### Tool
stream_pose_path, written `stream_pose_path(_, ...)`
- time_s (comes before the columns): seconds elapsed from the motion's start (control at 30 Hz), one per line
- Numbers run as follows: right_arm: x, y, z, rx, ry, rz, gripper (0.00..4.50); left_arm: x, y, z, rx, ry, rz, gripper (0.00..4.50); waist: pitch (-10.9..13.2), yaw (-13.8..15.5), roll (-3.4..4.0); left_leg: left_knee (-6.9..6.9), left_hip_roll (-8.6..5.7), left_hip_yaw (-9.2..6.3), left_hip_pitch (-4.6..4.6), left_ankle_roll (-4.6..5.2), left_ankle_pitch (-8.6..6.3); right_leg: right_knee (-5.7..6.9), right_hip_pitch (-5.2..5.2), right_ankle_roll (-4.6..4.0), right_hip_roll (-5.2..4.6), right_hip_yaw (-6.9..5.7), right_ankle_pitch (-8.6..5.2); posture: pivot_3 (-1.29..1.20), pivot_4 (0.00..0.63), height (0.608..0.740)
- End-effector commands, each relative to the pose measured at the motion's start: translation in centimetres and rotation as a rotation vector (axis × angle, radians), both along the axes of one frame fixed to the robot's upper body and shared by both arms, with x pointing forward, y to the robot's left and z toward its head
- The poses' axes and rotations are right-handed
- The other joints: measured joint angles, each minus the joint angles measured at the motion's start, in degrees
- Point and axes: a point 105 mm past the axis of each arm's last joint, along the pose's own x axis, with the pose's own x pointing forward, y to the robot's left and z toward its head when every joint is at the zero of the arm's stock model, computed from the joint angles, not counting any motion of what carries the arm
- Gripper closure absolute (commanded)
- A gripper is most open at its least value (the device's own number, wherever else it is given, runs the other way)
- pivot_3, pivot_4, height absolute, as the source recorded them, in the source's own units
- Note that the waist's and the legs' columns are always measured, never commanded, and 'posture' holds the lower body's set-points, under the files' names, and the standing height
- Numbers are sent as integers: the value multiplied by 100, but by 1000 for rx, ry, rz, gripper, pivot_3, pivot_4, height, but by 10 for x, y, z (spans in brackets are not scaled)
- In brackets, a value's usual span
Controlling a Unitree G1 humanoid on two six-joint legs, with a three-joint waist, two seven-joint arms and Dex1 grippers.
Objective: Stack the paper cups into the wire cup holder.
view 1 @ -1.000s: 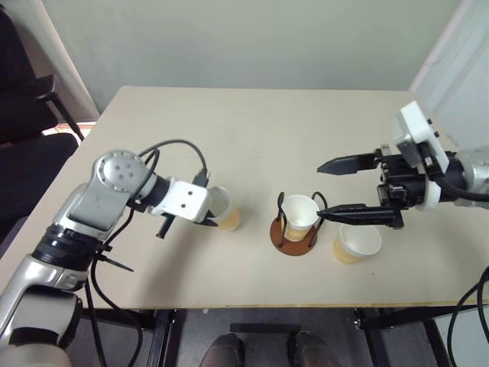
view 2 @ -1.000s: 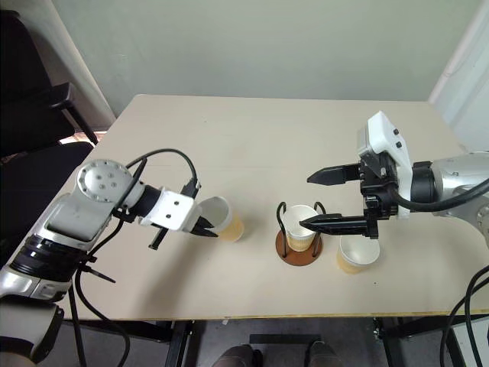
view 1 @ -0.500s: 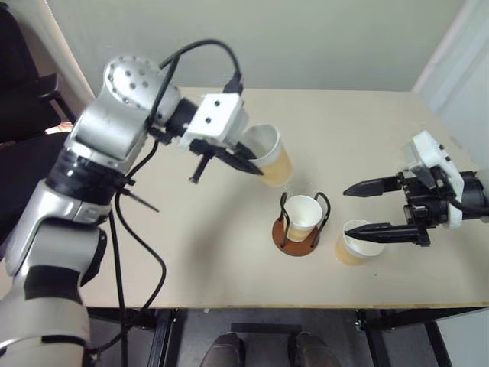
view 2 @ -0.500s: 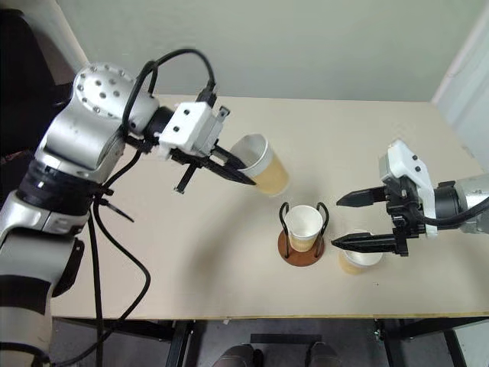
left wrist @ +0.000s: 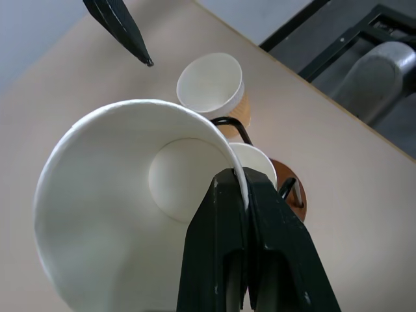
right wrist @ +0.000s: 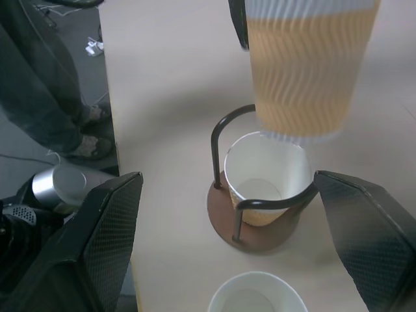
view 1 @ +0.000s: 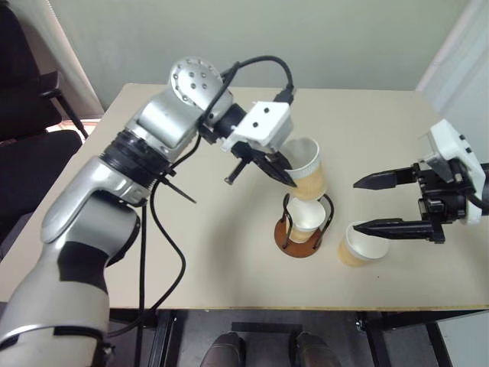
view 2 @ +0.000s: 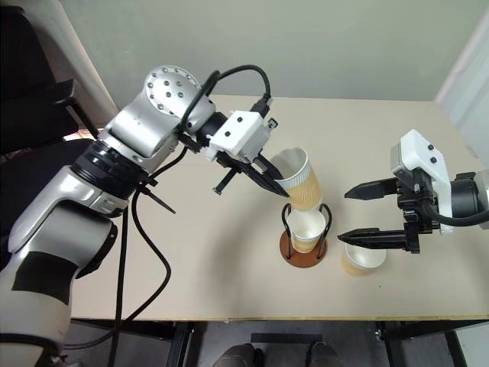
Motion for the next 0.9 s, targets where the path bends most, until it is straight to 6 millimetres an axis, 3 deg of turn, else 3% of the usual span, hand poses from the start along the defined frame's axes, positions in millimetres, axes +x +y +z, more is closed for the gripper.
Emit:
stream_pose_path(0.03,-6,1,14,-5,-69,4,96,-5,-4,11,8,-37,-56,4471,0,5,0,2,0,-1,0,0,0,0,0,2,0,0,0,0,150,740)
stream_pose_path(0.9,-8,-2,22,-13,-94,-22,96,-11,-5,2,60,-29,-90,4471,0,10,0,31,-1,5,-6,6,-3,6,4,20,2,3,5,0,150,740)
